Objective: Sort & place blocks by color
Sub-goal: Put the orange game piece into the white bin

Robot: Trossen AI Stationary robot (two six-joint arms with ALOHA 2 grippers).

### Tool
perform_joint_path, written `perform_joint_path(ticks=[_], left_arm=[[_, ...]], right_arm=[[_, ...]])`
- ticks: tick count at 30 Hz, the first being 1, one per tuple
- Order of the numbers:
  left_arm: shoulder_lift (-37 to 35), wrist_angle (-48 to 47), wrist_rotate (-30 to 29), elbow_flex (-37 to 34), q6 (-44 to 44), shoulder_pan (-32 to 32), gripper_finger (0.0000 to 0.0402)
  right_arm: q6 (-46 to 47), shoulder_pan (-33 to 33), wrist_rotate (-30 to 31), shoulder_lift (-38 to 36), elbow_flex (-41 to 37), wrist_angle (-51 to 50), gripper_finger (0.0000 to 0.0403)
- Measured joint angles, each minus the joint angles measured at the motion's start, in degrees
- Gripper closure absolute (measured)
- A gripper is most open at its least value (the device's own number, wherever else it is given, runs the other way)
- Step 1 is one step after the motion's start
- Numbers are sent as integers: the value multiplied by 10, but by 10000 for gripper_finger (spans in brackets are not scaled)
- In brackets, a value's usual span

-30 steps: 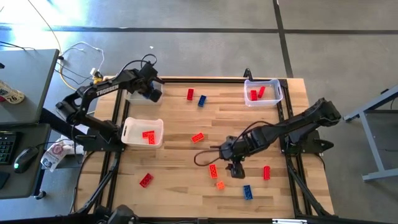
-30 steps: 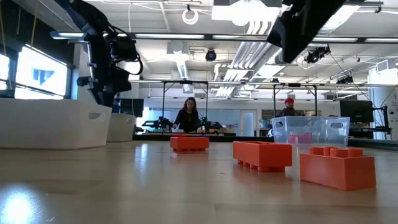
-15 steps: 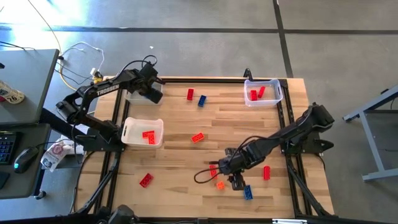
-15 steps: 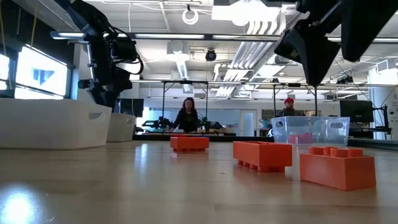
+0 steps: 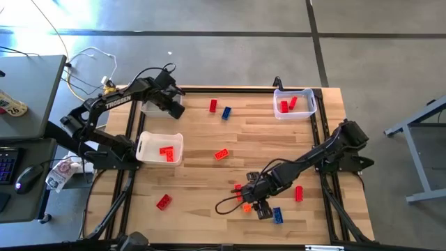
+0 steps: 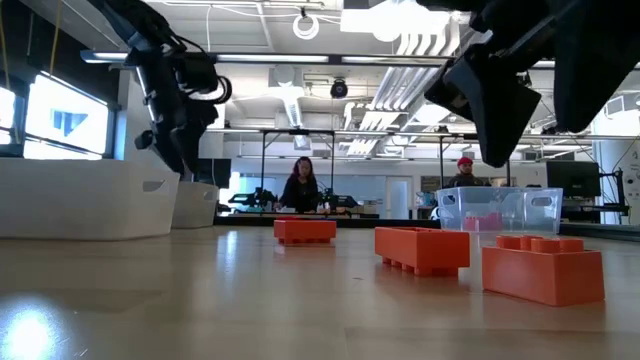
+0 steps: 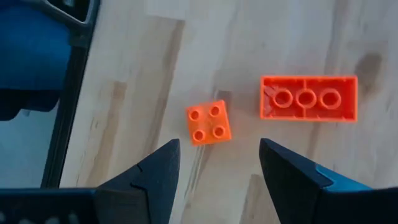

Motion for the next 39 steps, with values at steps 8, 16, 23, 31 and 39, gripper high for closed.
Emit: perform_joint_path(ticks=[8,16,23,31,39], left_arm=[[-69,-16,50,0,-27,-41,215],[-150,-18,50,0,-84,-124,216],[-193,-19,47,0,-110,-182,216],[-203,-18,46,0,-125,-212,216],[-203,-17,46,0,-124,-218,216]], right_arm=[[-51,25,44,0,0,52,197],[-58,37,48,25,0,72,197],[-65,40,63,63,0,84,197],[-62,47,63,97,0,89,197],[-61,52,75,111,0,86,200]])
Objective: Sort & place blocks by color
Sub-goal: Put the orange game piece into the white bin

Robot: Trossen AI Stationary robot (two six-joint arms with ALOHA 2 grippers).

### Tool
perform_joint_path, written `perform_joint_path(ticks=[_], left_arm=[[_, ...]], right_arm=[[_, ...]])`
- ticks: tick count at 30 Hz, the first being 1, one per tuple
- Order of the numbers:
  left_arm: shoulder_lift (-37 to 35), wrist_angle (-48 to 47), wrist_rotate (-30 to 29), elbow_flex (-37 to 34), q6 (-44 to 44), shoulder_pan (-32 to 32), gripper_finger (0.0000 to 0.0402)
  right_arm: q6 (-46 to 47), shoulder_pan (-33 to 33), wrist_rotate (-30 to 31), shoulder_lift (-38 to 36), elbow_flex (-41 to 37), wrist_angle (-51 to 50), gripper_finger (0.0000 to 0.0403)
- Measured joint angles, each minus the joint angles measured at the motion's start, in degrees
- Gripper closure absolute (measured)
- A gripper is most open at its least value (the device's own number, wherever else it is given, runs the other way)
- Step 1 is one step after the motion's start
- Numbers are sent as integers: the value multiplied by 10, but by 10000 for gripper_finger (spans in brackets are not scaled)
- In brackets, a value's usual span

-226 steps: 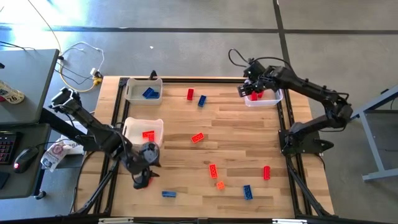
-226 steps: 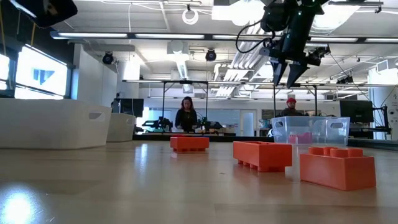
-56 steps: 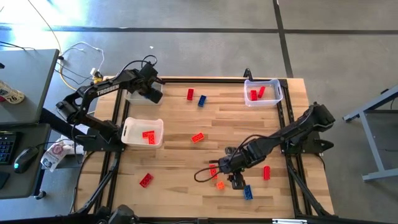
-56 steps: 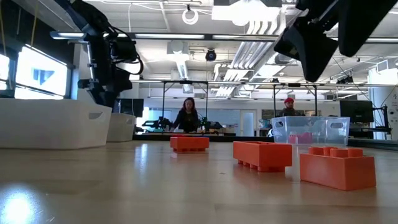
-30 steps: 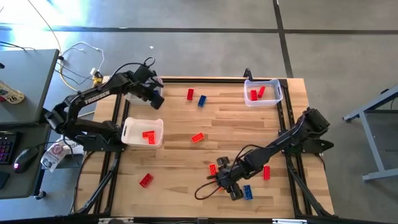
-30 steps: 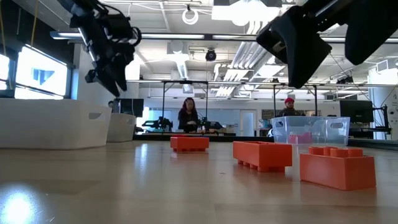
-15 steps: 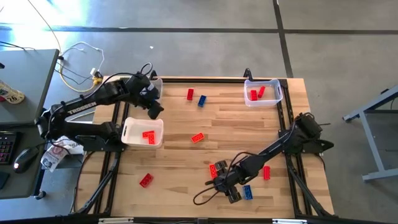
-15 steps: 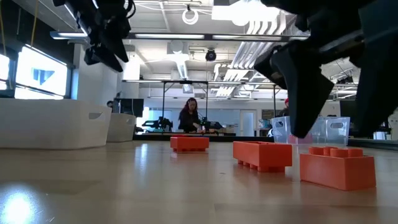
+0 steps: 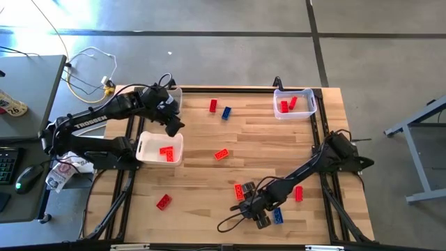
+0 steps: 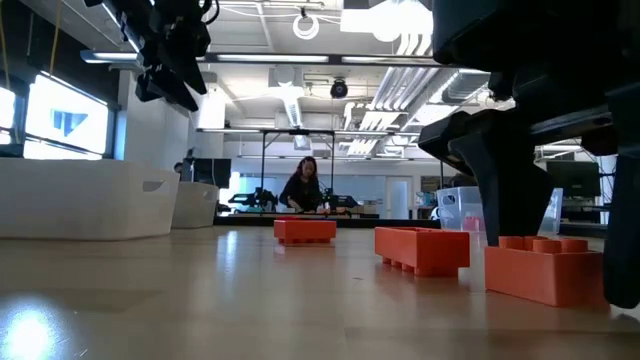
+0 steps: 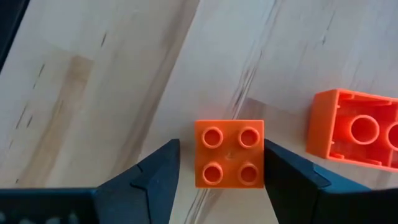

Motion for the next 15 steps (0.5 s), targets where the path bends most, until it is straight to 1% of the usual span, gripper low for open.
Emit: perform_joint_path(ticks=[3,8,15], left_arm=[[0,2,0,0,0,0,216],[0,3,0,0,4,0,216],[0,6,0,0,32,0,216]], right_arm=[[0,0,3,0,0,-1,222],[13,-1,-2,0,1,-1,292],[75,-7,-7,-3,1,0,292]])
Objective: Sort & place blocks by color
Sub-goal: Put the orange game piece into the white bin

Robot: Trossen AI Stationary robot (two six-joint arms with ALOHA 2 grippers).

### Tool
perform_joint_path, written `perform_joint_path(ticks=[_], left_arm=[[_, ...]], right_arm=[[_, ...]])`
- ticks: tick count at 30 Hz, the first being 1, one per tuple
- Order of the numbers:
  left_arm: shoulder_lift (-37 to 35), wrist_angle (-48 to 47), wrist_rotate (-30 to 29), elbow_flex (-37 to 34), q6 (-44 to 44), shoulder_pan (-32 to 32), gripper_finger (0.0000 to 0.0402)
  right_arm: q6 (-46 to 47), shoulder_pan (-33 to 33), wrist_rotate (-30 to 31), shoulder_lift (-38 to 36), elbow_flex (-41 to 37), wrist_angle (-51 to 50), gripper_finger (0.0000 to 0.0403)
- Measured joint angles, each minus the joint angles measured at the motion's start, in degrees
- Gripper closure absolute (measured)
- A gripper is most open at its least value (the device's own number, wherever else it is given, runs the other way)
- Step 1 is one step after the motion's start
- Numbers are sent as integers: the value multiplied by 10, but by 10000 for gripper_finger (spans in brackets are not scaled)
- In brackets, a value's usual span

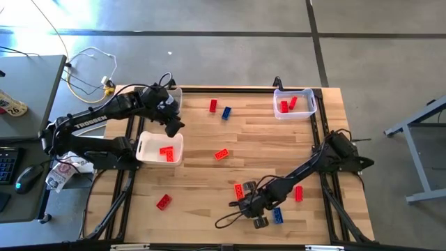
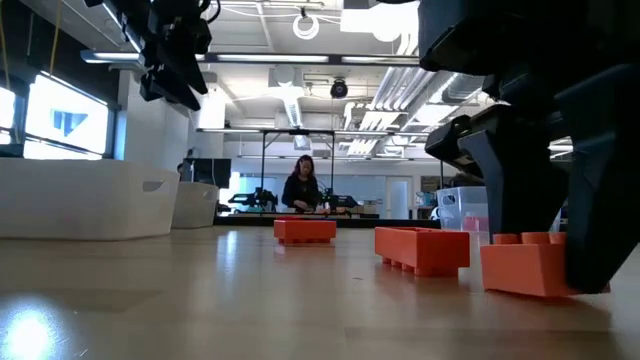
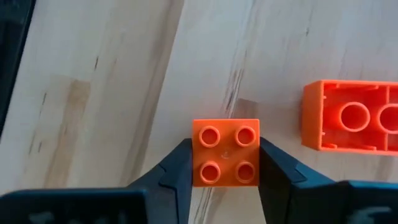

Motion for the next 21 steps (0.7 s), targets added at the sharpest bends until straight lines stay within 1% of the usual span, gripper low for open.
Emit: perform_joint_path(ticks=[6,11,16,21], left_arm=[[0,6,0,0,50,0,216],[1,15,0,0,93,-6,216],[1,31,0,0,94,-19,216],[1,44,0,0,120,-37,216]], right_arm=[[35,-14,2,-29,-1,8,292],[51,-35,38,-59,-1,18,292],[22,-63,80,-83,-1,41,292],[-37,-102,89,-103,-1,97,292]])
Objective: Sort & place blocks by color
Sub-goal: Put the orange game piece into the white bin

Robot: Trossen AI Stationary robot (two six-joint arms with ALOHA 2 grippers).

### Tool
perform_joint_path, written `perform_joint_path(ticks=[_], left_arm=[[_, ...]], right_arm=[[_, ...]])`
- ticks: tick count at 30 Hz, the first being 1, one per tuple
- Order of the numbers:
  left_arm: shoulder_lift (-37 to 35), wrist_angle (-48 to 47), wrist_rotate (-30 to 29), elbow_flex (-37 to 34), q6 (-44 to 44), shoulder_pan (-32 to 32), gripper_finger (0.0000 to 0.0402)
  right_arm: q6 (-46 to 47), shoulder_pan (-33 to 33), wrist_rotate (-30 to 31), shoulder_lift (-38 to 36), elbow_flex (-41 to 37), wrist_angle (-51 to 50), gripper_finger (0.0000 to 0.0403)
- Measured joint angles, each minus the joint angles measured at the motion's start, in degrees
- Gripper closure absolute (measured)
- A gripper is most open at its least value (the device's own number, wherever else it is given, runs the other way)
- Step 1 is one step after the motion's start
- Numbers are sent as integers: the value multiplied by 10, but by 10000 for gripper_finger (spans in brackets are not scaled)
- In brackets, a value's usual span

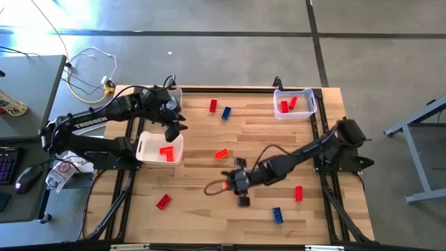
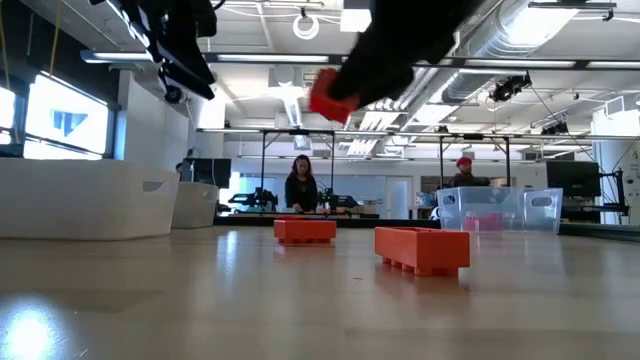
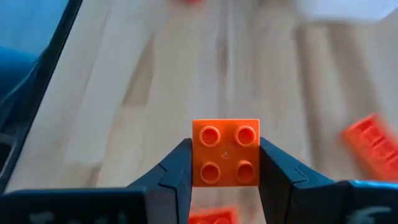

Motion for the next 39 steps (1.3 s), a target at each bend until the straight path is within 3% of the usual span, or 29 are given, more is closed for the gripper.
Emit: perform_joint_path(ticks=[19,33,39], left_arm=[[0,27,0,0,-2,-72,216],[0,76,0,0,127,-160,216],[0,117,-1,0,138,-195,216]], right_arm=[[-204,-118,2,-18,0,178,292],[-182,-148,2,-18,0,253,292],[-155,-158,1,-18,0,278,292]])
